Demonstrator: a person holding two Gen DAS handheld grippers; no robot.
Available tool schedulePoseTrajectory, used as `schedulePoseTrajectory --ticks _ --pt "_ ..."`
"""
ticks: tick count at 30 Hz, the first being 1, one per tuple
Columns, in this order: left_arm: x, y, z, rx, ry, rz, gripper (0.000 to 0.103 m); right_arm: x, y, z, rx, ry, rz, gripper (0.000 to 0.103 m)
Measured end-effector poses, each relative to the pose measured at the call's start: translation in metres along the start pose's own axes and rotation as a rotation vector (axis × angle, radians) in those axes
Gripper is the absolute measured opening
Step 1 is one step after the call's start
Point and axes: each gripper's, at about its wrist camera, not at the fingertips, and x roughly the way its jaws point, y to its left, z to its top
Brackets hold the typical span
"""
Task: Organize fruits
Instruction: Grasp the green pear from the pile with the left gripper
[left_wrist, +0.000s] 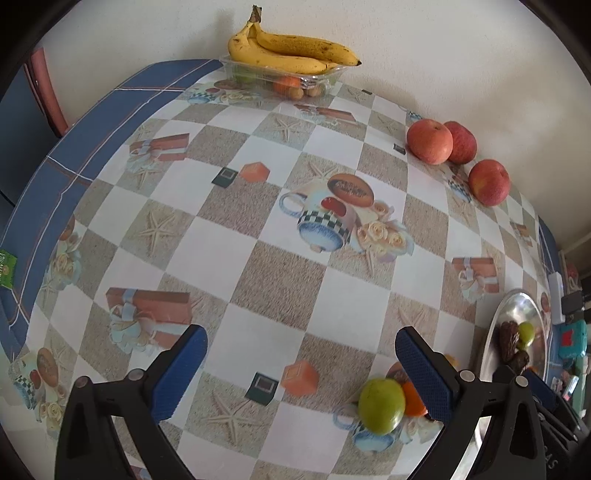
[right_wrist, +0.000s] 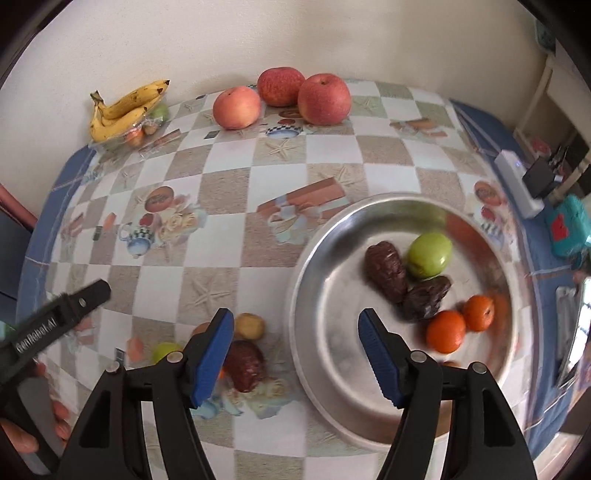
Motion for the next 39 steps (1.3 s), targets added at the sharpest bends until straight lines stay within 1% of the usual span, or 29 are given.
schedulePoseTrajectory --ticks 1,7,9,11,12,13,14,18,21,23,27,31,32,33,35,37,38,39 --pt "0.0 0.001 -0.002 0.001 0.004 -0.002 0.103 0.001 0.002 -0.001 -0.008 0.004 0.003 0.071" --pt "0.0 0.006 -0.013 -0.002 0.03 -0.02 0.103 0.012 0.013 -0.015 -0.066 0.039 -0.045 0.071" --pt "0.0 0.007 -0.016 -0.006 0.034 -0.023 0.103 0.014 0.015 -0.019 -0.093 0.034 -0.091 0.071" --pt "0.0 0.007 -0.018 -0.005 0.038 -0.026 0.103 0.013 0.017 -0.021 -0.122 0.011 -0.149 0.072" --pt "0.0 0.007 -0.019 -0.005 0.04 -0.029 0.103 0.012 0.017 -0.021 -0.131 0.004 -0.171 0.073" --pt "0.0 0.007 -0.019 -0.006 0.042 -0.03 0.103 0.012 0.016 -0.022 -0.133 0.001 -0.18 0.08" --pt "0.0 0.007 -0.019 -0.005 0.044 -0.03 0.103 0.011 0.015 -0.022 -0.131 -0.004 -0.174 0.085" --pt "0.003 0.002 -0.019 0.016 0.051 -0.029 0.103 0.013 0.01 -0.021 -0.094 -0.003 -0.116 0.085" --pt "0.005 -0.001 -0.02 0.021 0.069 -0.042 0.103 0.017 0.007 -0.023 -0.08 0.019 -0.098 0.087" --pt "0.008 -0.003 -0.02 0.02 0.082 -0.06 0.103 0.021 0.006 -0.023 -0.079 0.032 -0.081 0.099" --pt "0.01 -0.01 -0.024 0.027 0.105 -0.112 0.103 0.022 0.006 -0.025 -0.083 0.033 -0.096 0.099" --pt "0.014 -0.017 -0.027 0.041 0.121 -0.116 0.101 0.022 0.003 -0.025 -0.078 0.037 -0.113 0.099" --pt "0.016 -0.018 -0.028 0.044 0.127 -0.123 0.097 0.023 0.002 -0.025 -0.076 0.04 -0.114 0.099" --pt "0.017 -0.019 -0.029 0.046 0.132 -0.129 0.09 0.023 0.001 -0.025 -0.075 0.043 -0.117 0.099" --pt "0.02 -0.021 -0.031 0.049 0.153 -0.153 0.083 0.024 -0.002 -0.025 -0.069 0.048 -0.124 0.099" --pt "0.024 -0.024 -0.034 0.049 0.177 -0.185 0.078 0.023 -0.003 -0.025 -0.063 0.045 -0.117 0.099" --pt "0.025 -0.025 -0.035 0.049 0.187 -0.2 0.072 0.022 -0.003 -0.025 -0.06 0.044 -0.114 0.099" --pt "0.026 -0.027 -0.036 0.051 0.197 -0.213 0.063 0.021 -0.003 -0.025 -0.06 0.042 -0.114 0.099"
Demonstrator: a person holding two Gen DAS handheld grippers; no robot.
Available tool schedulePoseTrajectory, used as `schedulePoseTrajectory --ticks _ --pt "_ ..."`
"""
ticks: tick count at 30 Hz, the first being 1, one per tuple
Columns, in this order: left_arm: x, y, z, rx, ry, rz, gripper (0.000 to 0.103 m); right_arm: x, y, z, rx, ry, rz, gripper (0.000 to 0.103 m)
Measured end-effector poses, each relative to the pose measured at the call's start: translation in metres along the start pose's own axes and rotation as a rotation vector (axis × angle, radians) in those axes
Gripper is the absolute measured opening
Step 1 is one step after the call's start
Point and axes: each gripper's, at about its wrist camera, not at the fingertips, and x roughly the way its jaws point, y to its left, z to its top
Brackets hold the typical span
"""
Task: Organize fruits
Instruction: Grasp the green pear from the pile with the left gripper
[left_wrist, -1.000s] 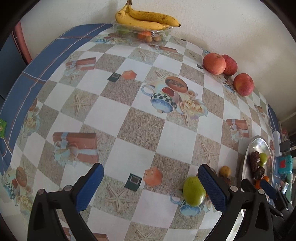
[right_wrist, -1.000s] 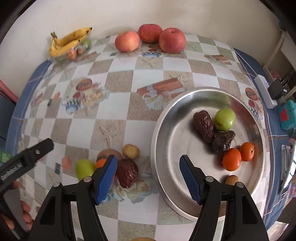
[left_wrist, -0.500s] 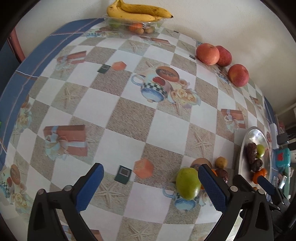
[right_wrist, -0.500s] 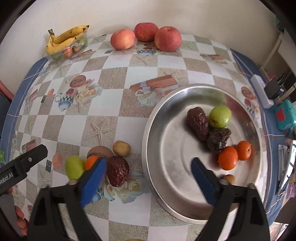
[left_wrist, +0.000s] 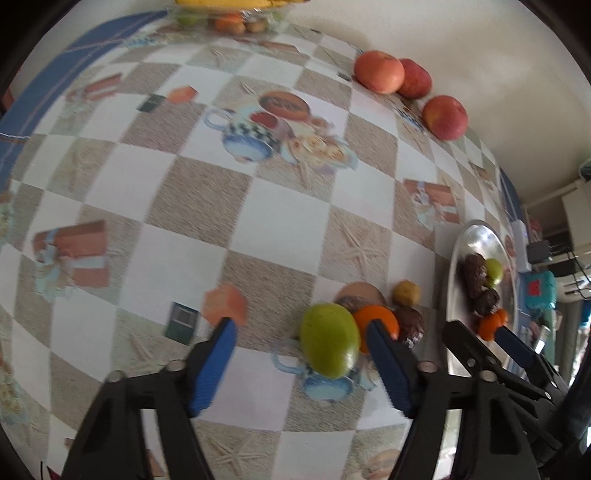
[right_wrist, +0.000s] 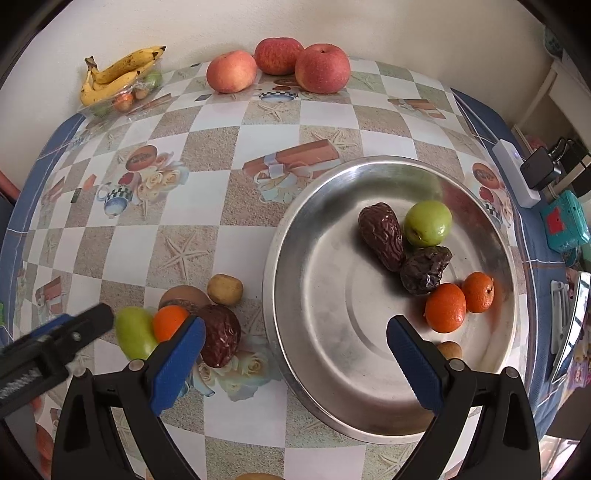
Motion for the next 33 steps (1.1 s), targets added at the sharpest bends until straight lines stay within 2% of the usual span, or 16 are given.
schedulePoseTrajectory --ticks 2,6,9,18,24,29,33 --pt "0.004 -0.003 -0.002 0.009 0.019 -0.012 0.052 0.0 0.001 0.0 -0.004 -0.003 -0.002 0.099" --pt "0.01 -0.006 -0.004 0.012 0.045 -0.055 0.042 -0.001 0.002 0.0 -0.006 -0.003 0.001 0.099" --pt "0.013 -0.005 -0.004 0.0 0.055 -0.079 0.039 0.001 0.002 0.0 -0.003 0.003 -0.003 0.099" --pt "0.011 0.006 -0.001 -0.064 0.048 -0.105 0.039 0.004 0.001 -0.002 0.001 0.013 0.007 0.099" --pt "-0.005 0.03 0.008 -0.144 -0.023 -0.057 0.039 0.007 0.006 -0.003 -0.008 0.025 0.03 0.099" --pt "-0.022 0.049 0.017 -0.205 -0.087 -0.059 0.039 0.003 0.019 -0.002 -0.032 0.016 0.055 0.099" --pt "-0.029 0.057 0.02 -0.224 -0.106 -0.052 0.039 0.001 0.034 -0.003 -0.048 0.018 0.098 0.099"
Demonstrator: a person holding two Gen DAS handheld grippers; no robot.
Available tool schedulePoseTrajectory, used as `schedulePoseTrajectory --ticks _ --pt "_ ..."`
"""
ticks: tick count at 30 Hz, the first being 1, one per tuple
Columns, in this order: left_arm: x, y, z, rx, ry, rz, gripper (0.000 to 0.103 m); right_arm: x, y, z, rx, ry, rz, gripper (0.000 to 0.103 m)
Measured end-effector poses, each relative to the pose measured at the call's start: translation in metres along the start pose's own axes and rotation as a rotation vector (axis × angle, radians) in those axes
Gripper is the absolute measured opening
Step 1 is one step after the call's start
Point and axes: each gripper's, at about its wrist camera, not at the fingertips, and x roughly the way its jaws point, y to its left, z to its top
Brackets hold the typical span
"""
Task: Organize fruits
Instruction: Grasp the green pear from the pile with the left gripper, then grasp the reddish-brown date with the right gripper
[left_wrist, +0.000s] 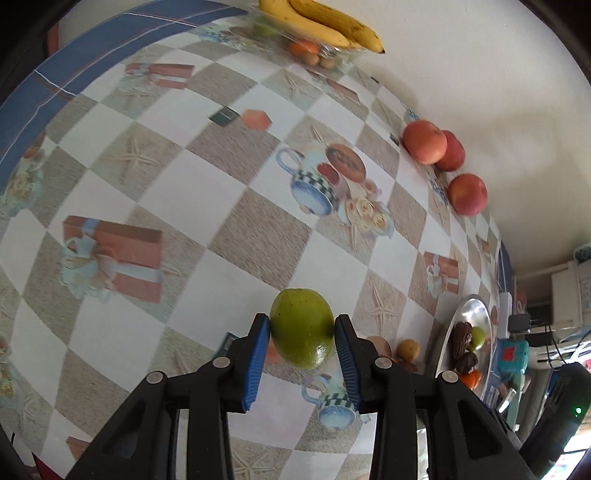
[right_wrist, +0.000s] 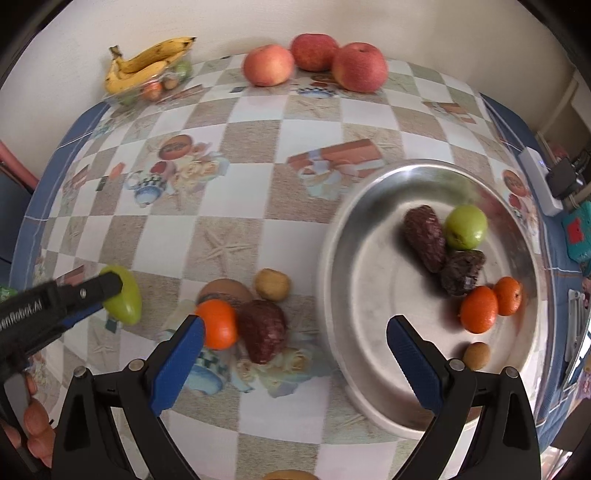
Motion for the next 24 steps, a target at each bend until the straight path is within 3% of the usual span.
schedulePoseTrajectory --ticks 10,24 --pt "0.004 0.002 -0.001 -0.004 0.023 0.002 0.039 0.008 0.028 -0.009 -0.013 0.051 0.051 0.099" --pt "0.005 0.003 0.0 -0.011 0.033 0.004 0.039 0.042 0.024 -0.015 0.04 0.145 0.015 0.099"
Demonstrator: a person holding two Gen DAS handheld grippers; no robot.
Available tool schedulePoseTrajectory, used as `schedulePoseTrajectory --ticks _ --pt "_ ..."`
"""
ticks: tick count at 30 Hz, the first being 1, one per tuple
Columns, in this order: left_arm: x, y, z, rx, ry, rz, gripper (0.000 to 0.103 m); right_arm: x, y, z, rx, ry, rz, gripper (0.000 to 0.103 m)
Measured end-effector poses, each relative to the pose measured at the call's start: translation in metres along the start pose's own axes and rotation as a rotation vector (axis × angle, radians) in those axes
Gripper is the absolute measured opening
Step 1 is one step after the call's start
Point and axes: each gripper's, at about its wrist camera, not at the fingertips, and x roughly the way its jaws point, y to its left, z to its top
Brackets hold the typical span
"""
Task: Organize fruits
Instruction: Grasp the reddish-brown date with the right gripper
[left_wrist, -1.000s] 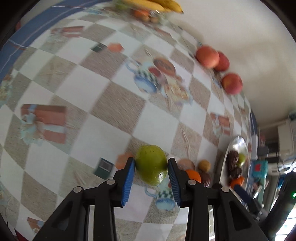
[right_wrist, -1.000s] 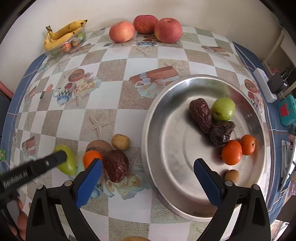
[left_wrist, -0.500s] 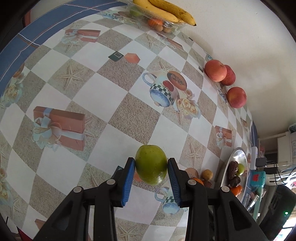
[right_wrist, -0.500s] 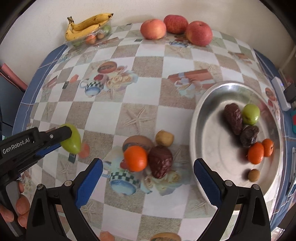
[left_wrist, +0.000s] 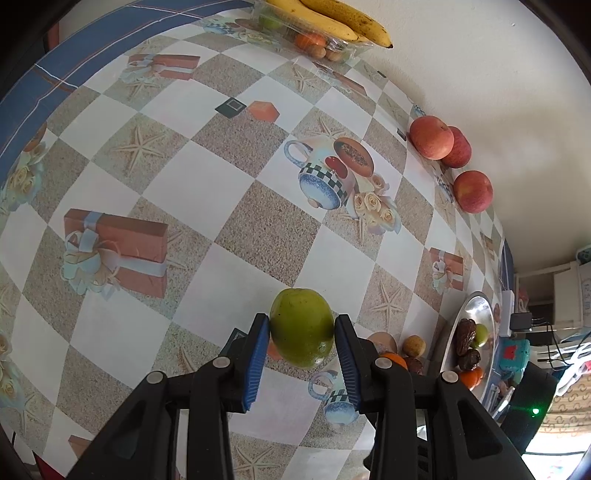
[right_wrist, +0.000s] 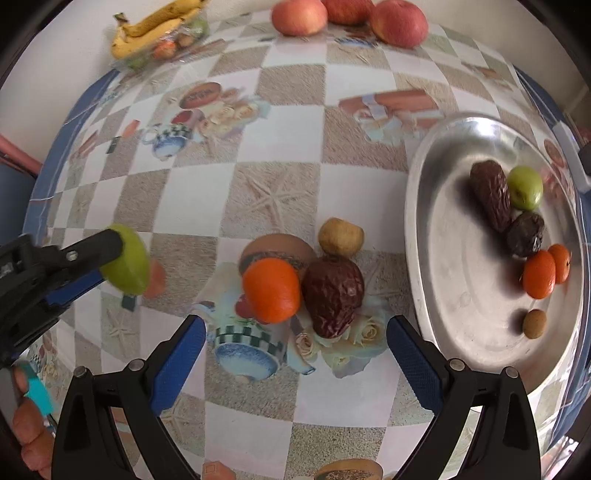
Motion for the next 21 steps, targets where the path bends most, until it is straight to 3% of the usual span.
schedulePoseTrajectory --ticks 7,8,12,21 --pt "0.001 0.003 0.0 -0.009 0.002 0.009 0.038 0.019 0.016 0.001 0.003 0.018 -0.044 0.099" --pt "0.001 0.003 0.0 -0.011 0.001 0.005 0.037 0.025 0.016 0.001 0.022 0.03 -0.041 0.103" --pt "-0.002 0.001 0.0 0.001 -0.011 0.0 0.037 0.03 0.018 0.002 0.049 0.006 -0.09 0.103" --pt "0.002 0.008 0.0 -0.038 0.014 -0.001 0.038 0.029 0.02 0.0 0.082 -0.051 -0.105 0.103"
